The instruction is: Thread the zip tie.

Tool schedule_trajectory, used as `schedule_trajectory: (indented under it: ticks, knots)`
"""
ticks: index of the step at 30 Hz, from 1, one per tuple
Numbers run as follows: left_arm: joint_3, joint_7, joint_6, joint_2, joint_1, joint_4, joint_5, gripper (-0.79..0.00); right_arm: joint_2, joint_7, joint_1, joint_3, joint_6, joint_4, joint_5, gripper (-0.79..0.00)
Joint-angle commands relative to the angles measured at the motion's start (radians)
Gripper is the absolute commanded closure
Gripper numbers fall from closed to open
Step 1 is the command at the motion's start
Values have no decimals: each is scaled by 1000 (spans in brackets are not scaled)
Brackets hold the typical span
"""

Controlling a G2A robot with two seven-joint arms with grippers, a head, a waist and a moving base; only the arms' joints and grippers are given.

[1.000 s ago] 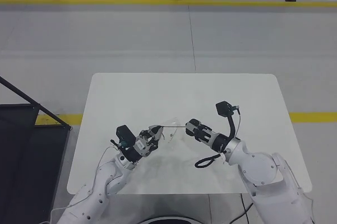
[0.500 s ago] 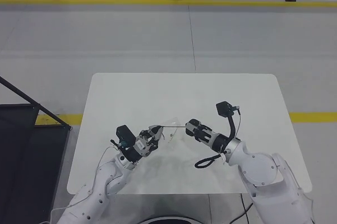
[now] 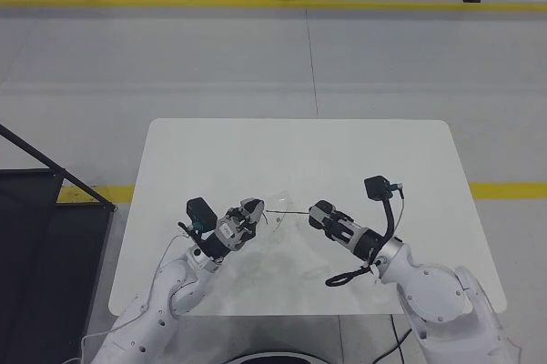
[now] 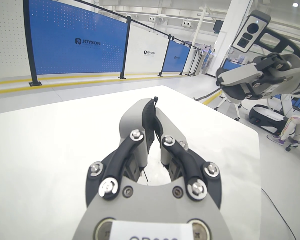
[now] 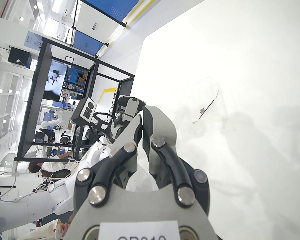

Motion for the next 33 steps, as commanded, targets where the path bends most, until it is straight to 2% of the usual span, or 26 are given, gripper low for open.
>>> schedule_trajectory:
  ticks: [1,11,33]
  knots:
    - [1,-11,-30,-2,-12,13,-29,0,0,0,0,0,0,0,0,0]
    - [17,-28,-58,-14,-45,46,-40,0,-3,-17,5,-9,1,20,31,0]
    - [19,-30,-56,-17,-47,48,-38,0,-15,-58,70,-52,69,92,83,0]
